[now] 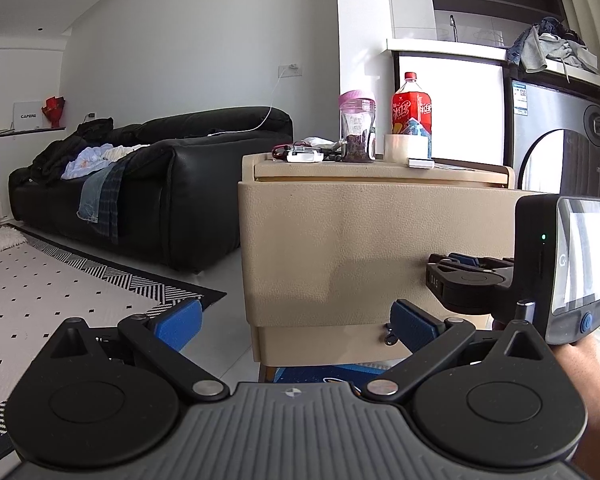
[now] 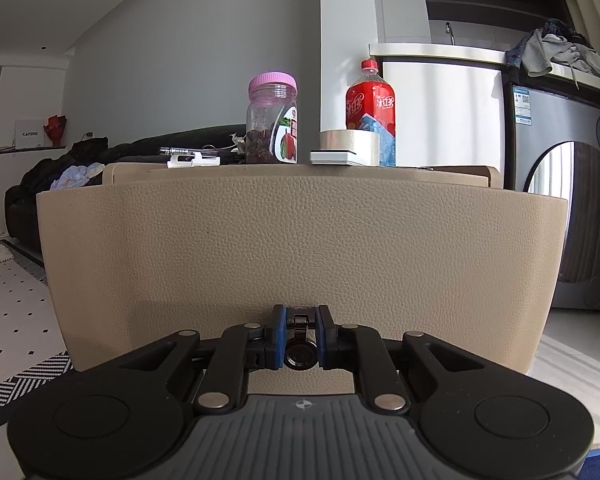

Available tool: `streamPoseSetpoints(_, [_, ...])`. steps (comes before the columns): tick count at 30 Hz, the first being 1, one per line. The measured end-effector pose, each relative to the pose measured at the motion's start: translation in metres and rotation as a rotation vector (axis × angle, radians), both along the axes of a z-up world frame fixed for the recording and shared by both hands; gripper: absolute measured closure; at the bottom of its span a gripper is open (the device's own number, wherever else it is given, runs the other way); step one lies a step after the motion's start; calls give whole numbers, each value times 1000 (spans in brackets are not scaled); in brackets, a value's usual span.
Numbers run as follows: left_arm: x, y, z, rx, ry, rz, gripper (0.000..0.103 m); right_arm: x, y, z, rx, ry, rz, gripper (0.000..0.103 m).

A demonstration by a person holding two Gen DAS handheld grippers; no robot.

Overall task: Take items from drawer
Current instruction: 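Pull the upper drawer open with the right gripper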

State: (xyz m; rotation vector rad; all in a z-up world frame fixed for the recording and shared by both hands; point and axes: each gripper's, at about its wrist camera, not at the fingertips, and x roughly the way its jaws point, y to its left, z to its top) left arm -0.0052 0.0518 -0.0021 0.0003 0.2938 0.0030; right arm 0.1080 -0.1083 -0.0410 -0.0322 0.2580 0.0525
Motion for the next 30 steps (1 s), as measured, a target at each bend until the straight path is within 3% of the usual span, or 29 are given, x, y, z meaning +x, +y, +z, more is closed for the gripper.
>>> streamPoseSetpoints(30, [-7, 12, 9, -31, -24, 7, 0, -60, -5, 5, 21, 11, 8, 87])
